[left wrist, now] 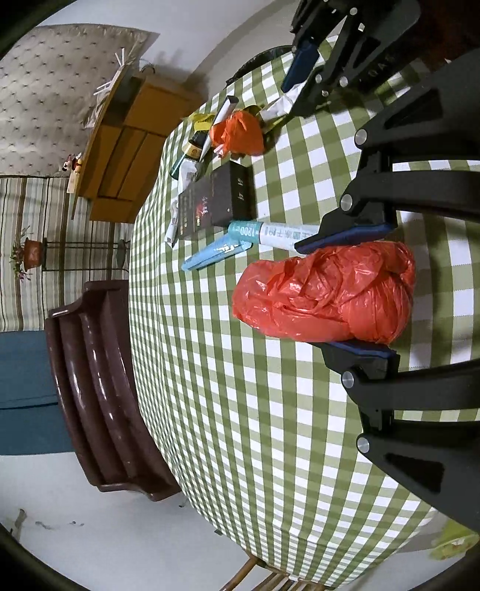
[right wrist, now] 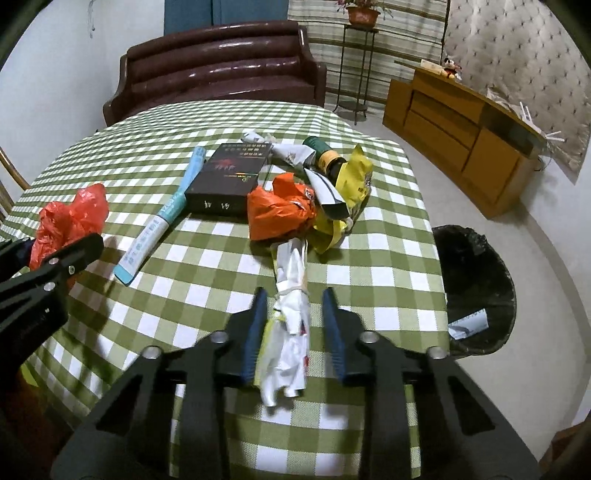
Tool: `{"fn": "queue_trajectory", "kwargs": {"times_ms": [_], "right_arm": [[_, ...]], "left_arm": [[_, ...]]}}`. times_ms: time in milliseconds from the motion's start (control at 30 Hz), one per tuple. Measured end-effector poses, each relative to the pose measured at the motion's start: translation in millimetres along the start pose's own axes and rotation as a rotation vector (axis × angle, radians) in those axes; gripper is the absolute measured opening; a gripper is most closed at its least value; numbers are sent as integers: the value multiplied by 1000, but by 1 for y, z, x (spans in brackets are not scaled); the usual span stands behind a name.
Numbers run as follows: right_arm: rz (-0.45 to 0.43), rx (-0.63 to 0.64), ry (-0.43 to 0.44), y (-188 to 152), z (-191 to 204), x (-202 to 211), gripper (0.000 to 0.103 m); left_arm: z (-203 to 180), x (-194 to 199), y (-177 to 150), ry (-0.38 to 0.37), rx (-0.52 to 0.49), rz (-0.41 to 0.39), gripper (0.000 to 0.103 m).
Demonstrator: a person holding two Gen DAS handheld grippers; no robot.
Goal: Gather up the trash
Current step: 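Carry the red bag and white paper over the bin and release both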
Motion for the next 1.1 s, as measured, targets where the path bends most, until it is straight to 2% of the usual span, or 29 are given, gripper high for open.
{"fn": "queue_trajectory", "kwargs": {"times_ms": [267, 467, 833, 1100], "right_arm": [[-25, -11, -1, -8, -8, 11, 19], [-68, -58, -32, -10, -40, 30, 19], [-138, -212, -169, -5, -155, 45, 19], [-161, -296, -217, 0, -222, 40, 19]], "left_arm": [[-3, 6, -2, -10, -4, -9, 42], [-27, 15, 2, -59, -30, -34, 42], [-134, 20, 31, -172, -165, -90, 42], [-208, 5, 55, -238, -226, -83, 42]]}}
Point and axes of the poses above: each gripper's, at about its wrist camera, not at the fingertips, and x roughly against the way its jaws point, z to its left, y to its top, the point moved 7 cm from there along -x, roughly the way its jaws point, and after that the axes turned 7 degrees about z, right-handed, at the moved point
